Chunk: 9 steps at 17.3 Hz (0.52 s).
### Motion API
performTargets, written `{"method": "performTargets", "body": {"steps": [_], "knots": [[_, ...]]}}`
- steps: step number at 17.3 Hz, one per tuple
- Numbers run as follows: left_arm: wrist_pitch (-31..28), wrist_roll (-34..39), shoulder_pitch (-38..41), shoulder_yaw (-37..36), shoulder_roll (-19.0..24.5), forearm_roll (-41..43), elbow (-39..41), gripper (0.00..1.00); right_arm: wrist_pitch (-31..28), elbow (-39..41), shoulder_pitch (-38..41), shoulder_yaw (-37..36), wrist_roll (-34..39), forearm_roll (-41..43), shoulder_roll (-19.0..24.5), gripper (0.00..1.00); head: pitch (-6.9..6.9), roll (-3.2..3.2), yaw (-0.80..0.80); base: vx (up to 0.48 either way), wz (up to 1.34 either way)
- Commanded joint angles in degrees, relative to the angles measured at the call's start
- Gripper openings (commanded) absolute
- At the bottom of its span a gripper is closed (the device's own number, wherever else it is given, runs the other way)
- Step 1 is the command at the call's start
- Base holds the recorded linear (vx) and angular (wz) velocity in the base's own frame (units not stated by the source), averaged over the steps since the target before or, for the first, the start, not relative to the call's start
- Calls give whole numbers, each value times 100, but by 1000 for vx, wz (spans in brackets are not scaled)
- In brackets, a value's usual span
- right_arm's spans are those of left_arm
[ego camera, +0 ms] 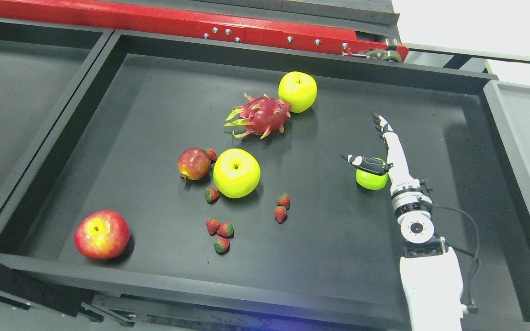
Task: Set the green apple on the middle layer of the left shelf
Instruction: 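Withdraw the open right hand upward from the apple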
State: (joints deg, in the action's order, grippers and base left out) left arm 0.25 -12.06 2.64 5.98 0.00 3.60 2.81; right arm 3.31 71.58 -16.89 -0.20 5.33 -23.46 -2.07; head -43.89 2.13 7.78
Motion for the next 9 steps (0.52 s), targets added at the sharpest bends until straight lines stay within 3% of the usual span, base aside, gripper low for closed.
{"method": "performTargets", "body": {"steps": [1, 9], "knots": [[2, 2, 0, 0, 100, 0, 0, 100, 91, 100, 10, 56, -49, 280, 74, 100, 0, 0, 0, 0, 0], [2, 2, 0, 0, 100, 0, 0, 100, 47, 2191, 1677, -121, -514, 1097, 107, 100, 0, 0, 0, 0, 0]]}}
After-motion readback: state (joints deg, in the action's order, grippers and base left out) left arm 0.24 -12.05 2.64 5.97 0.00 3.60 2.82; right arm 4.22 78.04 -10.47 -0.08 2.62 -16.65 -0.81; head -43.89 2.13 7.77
